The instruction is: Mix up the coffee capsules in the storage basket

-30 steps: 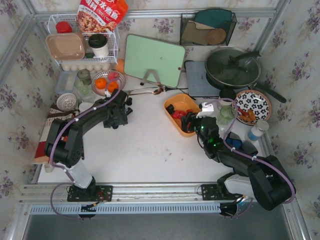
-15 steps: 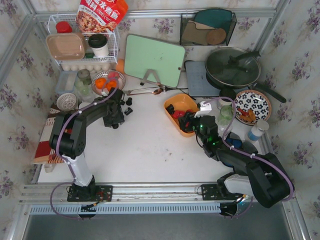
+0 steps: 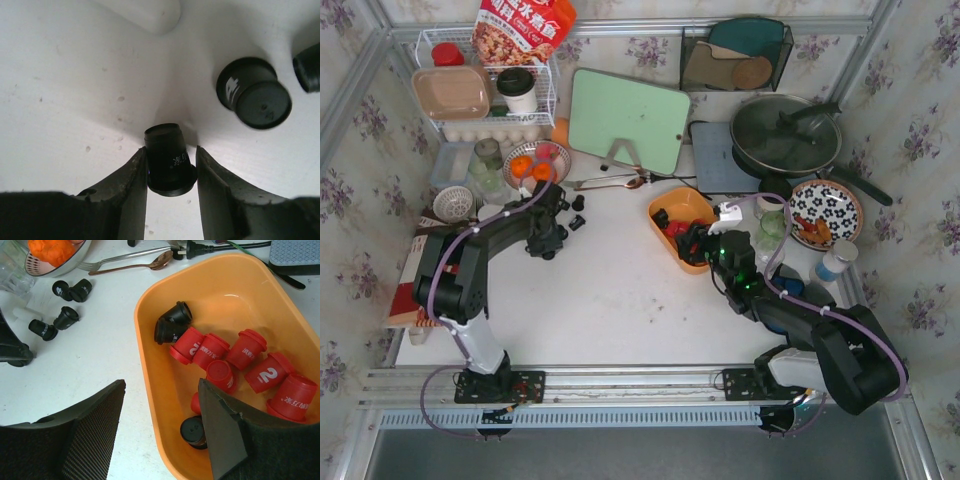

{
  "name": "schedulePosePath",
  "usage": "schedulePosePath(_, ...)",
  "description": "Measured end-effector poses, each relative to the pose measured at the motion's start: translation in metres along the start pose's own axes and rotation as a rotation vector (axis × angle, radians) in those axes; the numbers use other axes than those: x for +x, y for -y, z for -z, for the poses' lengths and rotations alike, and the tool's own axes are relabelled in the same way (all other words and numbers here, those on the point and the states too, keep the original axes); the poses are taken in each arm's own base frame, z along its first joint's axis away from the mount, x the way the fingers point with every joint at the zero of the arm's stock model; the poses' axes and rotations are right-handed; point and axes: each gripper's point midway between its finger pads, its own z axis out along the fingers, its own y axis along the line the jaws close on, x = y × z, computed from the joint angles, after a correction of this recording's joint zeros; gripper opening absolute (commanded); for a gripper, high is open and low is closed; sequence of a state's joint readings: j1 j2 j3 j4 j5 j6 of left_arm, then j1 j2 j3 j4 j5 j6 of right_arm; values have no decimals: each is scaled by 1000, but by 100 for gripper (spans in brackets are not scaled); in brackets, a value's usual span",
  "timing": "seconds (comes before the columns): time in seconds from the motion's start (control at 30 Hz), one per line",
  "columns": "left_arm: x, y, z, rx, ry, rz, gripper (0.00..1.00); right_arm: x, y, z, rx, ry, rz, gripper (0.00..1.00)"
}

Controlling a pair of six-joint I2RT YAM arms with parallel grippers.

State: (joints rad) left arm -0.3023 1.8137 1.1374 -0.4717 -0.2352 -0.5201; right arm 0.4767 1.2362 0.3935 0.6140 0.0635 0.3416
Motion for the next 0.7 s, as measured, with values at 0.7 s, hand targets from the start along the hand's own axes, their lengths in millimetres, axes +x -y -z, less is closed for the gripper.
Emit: schedulePosePath(0.7,9,74,88,505,353,-320,22,3,-6,-1,-27,-13,1,67)
